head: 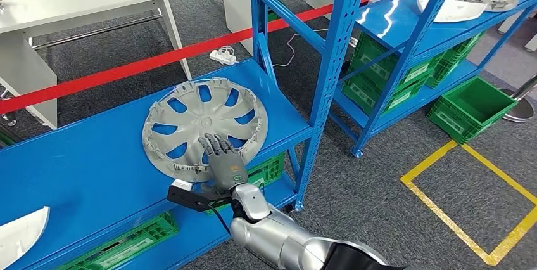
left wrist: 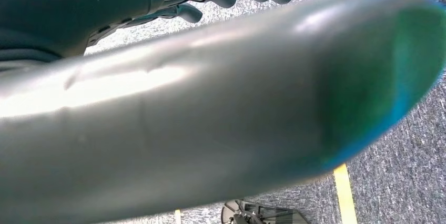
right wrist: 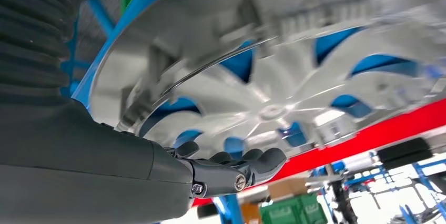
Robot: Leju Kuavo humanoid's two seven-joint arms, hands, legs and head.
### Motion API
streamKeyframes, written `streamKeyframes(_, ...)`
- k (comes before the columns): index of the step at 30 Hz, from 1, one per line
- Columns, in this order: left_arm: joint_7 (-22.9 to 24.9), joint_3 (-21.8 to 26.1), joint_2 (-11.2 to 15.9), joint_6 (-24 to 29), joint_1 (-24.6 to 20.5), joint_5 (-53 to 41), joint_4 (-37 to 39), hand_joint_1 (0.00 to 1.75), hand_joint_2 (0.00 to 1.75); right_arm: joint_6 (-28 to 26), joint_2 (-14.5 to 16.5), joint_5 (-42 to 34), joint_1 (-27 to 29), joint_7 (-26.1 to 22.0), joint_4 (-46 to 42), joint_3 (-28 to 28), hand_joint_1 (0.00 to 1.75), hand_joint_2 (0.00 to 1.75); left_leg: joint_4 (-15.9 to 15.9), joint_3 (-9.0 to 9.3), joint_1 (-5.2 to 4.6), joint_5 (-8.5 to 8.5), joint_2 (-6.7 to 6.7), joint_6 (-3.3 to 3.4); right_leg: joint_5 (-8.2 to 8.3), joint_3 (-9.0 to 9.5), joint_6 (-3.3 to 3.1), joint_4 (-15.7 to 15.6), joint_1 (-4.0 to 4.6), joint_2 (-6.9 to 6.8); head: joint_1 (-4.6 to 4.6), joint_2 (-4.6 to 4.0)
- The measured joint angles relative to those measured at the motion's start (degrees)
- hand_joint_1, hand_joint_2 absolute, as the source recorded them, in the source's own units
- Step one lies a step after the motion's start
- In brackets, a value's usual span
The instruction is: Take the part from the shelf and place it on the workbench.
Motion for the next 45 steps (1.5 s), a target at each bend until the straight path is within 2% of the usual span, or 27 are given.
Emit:
streamKeyframes(7,0.5,1.2,0.0,0.2,0.5,1.1,0.0,0.0,0.0,2.8,-3.9,4.4,0.4,2.4,-2.0,-2.0,0.0,1.75,0.0,0.01,0.0,0.0,-0.03,0.0,0.0,0.02,0.0,0.0,-0.02,-0.04,0.01,0.0)
streamKeyframes(14,0.0,2.5,0.1,1.1,0.7,2.2,0.0,0.0,0.0,7.0,-5.9,5.0,0.6,-0.7,-2.9,-6.4,0.01,1.75,0.0,0.04,0.0,0.0,-0.03,0.01,0.02,0.06,0.03,0.0,-0.02,-0.04,0.0,0.0)
streamKeyframes(15,-0.3,2.6,0.1,1.2,0.7,2.3,0.0,0.0,0.0,7.3,-6.0,4.9,0.6,-1.3,-2.8,-6.8,0.11,1.75,0.0,0.05,0.0,0.0,-0.03,0.01,0.02,0.06,0.04,0.0,-0.02,-0.04,0.0,0.0)
streamKeyframes(16,-0.6,2.7,0.1,1.2,0.7,2.4,0.0,0.0,0.0,7.6,-6.1,4.9,0.6,-2.0,-2.7,-7.2,0.45,1.75,0.0,0.05,0.0,0.0,-0.03,0.01,0.02,0.06,0.04,0.0,-0.02,-0.04,0.0,0.0)
streamKeyframes(18,-1.0,3.0,0.1,1.5,0.7,2.6,0.0,0.0,0.0,8.2,-6.3,4.7,0.6,-3.2,-2.3,-8.1,1.32,1.75,0.0,0.06,0.0,0.01,-0.02,0.01,0.03,0.07,0.05,0.0,-0.02,-0.04,0.0,0.0)
streamKeyframes(19,-1.1,3.1,0.1,1.6,0.7,2.6,0.0,0.0,0.0,8.3,-6.4,4.5,0.6,-3.9,-2.0,-8.4,1.65,1.75,0.0,0.06,0.0,0.01,-0.02,0.01,0.03,0.08,0.05,0.0,-0.02,-0.03,0.01,0.0)
streamKeyframes(20,-1.2,3.2,0.1,1.6,0.7,2.6,0.0,0.0,0.0,8.5,-6.5,4.4,0.6,-4.6,-1.7,-8.7,1.75,1.75,0.0,0.07,0.0,0.0,-0.01,0.01,0.03,0.08,0.05,0.0,-0.02,-0.03,0.0,0.0)
streamKeyframes(31,-0.7,3.8,0.1,2.1,0.7,2.6,0.0,0.0,0.0,10.6,-7.1,3.9,-0.1,-10.1,0.3,-10.0,1.75,1.75,0.0,0.69,0.01,-0.13,0.16,0.08,-0.16,0.58,0.18,-0.1,0.01,0.11,-0.01,0.0)
streamKeyframes(38,-0.1,3.9,0.0,2.2,0.7,2.4,0.0,0.0,0.0,11.4,-7.3,3.7,-0.9,-11.6,1.8,-10.4,1.75,1.75,0.0,0.73,0.01,0.02,0.2,0.13,0.1,0.62,0.41,-0.1,0.0,0.14,0.0,0.0)
streamKeyframes(45,-0.6,3.9,0.0,1.7,0.7,1.7,0.1,0.0,0.0,11.4,-7.3,3.9,-1.2,-13.0,2.4,-10.5,1.75,1.75,0.0,0.74,0.01,0.0,0.22,0.11,0.08,0.62,0.38,-0.1,0.0,0.16,0.01,0.0)
